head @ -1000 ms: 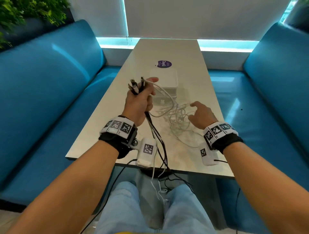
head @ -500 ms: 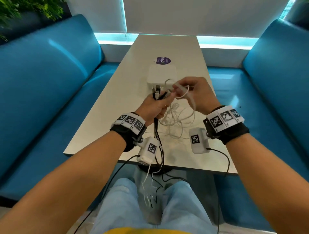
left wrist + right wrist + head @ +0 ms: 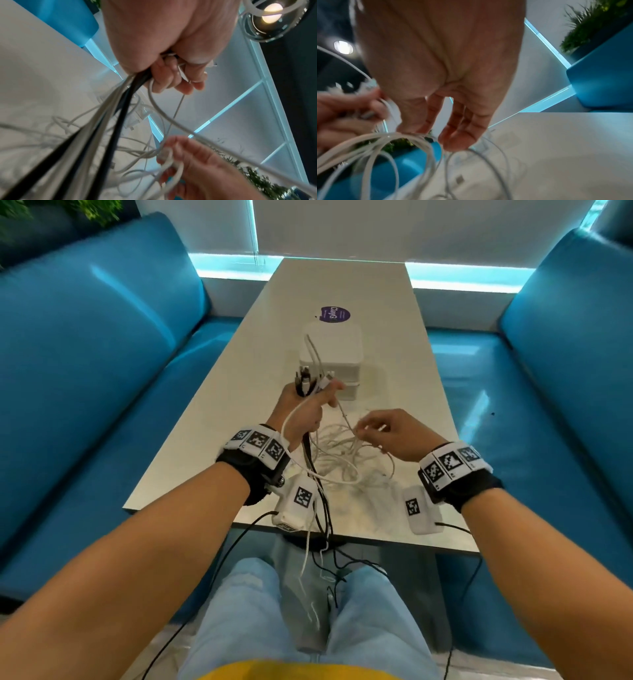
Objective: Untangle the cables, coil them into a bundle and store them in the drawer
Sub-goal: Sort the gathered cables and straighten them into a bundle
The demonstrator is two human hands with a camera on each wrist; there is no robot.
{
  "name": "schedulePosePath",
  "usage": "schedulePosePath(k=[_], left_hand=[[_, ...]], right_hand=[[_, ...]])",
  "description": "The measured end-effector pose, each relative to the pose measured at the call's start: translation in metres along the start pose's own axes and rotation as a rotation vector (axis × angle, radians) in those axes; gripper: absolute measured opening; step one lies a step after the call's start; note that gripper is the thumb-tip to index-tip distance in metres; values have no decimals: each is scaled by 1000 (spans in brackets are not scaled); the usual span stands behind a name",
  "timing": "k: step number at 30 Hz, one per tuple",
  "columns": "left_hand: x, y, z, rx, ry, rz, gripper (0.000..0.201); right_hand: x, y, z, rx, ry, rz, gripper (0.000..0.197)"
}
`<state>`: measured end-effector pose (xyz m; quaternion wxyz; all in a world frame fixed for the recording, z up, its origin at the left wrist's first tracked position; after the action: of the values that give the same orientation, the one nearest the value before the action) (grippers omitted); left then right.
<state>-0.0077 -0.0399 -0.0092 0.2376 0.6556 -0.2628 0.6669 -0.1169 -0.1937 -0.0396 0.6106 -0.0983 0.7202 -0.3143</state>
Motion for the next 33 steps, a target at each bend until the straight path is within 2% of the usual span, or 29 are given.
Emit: schedulePosePath(k=[3,5,7,9,10,11,13,14,16,20,24,26,28,30,33], left_hand=[[0,-18,3,48,13,-90,17],[0,-26,4,65,-2,-131,16],[1,-30,6,64,-12,-109,15],[3,-29,5,45,-1,-85,15],[5,-26,4,30,5,-80,15],[6,-21,3,11,11,-77,16],[9,-13,1,-39,32,-61,16],[11,-9,1,-64,49,-48,15],[15,-4,-2,-82,75,-28,12],[10,1,-6,5,76,62,31],[0,10,-2,31,69,209,17],[-4,17,2,83,70,200,19],[-7,26,5,114,73,188,21],[-10,35,8,129,79,259,11],[-15,45,11,157,106,429,16]], right_hand=[[22,-2,1,-5,93,-238,8],[30,-3,2,-11,159,-295,8],[26,-7,2,121,144,-299,7],[9,-6,3,316,35,-261,13],[-2,-4,3,355,-28,-188,18],[-14,-1,4,333,-79,-96,25],[-35,7,5,194,-142,-18,37],[-42,11,7,155,-166,-32,32],[-49,11,12,187,-196,-45,16],[-55,3,17,257,-210,79,21],[-59,-1,14,240,-309,50,18],[-58,-6,13,294,-307,8,21],[-56,-10,12,283,-300,-32,23],[-55,-15,10,278,-305,-64,21],[-61,-25,-3,384,-362,64,19]])
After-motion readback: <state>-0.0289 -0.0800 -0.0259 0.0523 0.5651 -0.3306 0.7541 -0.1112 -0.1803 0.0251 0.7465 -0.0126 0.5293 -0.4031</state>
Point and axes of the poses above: each hand's wrist, its own z-axis towards the middle knuckle, its own y-axis out of the palm, x = y × z, the point moved 1 cm from there along z, towards the middle knuckle, and after that the axes turned 6 degrees about z, right-handed, at the moved point
